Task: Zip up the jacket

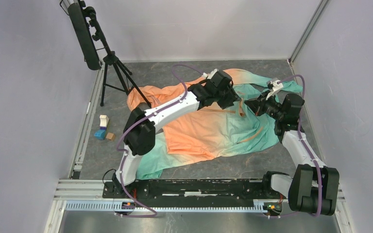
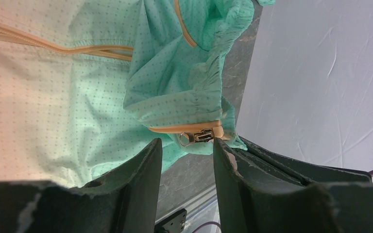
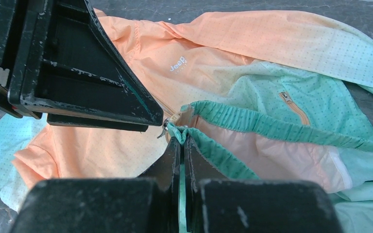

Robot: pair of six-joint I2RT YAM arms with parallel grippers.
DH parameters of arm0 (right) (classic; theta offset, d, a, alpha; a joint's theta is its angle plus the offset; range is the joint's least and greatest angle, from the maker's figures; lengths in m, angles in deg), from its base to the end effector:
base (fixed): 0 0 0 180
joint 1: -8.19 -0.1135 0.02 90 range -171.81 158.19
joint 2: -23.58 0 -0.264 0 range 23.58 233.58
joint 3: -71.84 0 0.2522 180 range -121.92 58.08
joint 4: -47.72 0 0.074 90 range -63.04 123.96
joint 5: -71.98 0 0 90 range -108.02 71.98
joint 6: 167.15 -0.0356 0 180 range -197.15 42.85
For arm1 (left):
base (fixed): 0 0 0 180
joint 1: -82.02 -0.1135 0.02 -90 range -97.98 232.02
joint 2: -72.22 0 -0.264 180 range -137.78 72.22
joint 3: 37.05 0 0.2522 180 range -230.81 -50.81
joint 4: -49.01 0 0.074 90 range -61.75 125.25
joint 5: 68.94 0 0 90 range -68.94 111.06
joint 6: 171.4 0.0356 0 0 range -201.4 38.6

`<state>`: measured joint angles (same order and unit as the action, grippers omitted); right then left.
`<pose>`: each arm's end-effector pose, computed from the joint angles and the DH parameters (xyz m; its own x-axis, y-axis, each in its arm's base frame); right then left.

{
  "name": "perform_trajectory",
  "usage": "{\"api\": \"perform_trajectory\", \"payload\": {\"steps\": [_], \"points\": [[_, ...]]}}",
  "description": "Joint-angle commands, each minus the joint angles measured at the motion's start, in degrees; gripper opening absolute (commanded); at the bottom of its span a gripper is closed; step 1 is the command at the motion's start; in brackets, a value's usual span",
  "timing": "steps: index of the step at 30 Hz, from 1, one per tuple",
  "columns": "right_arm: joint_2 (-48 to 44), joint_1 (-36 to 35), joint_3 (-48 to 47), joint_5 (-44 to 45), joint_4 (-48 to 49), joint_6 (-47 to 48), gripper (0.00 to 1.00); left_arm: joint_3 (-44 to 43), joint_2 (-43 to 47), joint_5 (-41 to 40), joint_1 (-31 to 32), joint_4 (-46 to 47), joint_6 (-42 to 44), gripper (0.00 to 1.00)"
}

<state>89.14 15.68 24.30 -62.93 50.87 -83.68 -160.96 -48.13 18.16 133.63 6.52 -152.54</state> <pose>0.2477 -0.0072 0.2504 -0.3192 0.1232 -0.9396 -0.5515 0.7822 0.2899 0.3059 -0.3832 0.2881 -0.8438 -0.4569 -0.2816 -0.1241 0.6765 -0.7259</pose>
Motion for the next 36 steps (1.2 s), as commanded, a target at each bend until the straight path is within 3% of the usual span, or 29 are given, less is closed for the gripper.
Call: {"api": "perform_trajectory", "payload": {"steps": [1,7,11,15,18,24,26,28,30,32,36], "points": [[-1.0,-0.5,-0.5,0.3,2.0,0.8,0.0,2.5,3.6,1.1,0.1,5.5,-4.5,0.5],[-1.0,-0.6,-0.6,0.2,1.8,0.9,0.0,11.3,6.9,0.4,-0.1,14.2,-8.7,0.48],[-1.2,-1.0,-0.6,0.2,1.8,0.8,0.0,22.1,12.2,-2.7,-0.3,24.7,-12.4,0.58],[-1.0,-1.4,-0.7,0.2,1.8,0.7,0.0,26.5,14.3,-2.2,-0.6,31.9,-10.5,0.67],[-1.0,-1.5,-0.8,-0.1,1.8,0.7,0.0,27.4,14.5,2.4,-1.2,37.7,-0.8,0.64],[-1.2,-1.5,-1.0,-1.1,1.8,1.1,0.0,35.2,18.7,12.8,-1.3,45.7,35.8,0.67],[-1.1,-1.5,-1.1,-1.7,1.8,1.2,0.01,39.8,21.2,14.8,-1.3,46.7,45.8,0.64],[-1.0,-1.5,-1.2,-2.6,1.8,1.6,0.0,41.6,22.0,21.1,-1.6,47.4,54.5,0.63],[-0.9,-1.5,-1.1,-3.8,2.0,2.0,0.0,37.5,20.2,33.5,-2.9,42.0,60.5,0.63],[-0.8,-1.5,-1.0,-4.3,1.9,2.7,0.0,31.7,16.8,44.9,-5.4,38.3,57.8,0.6],[-0.6,-1.5,-1.3,-4.4,1.0,3.3,0.0,30.7,11.5,55.3,-10.5,55.6,37.3,0.63]]}}
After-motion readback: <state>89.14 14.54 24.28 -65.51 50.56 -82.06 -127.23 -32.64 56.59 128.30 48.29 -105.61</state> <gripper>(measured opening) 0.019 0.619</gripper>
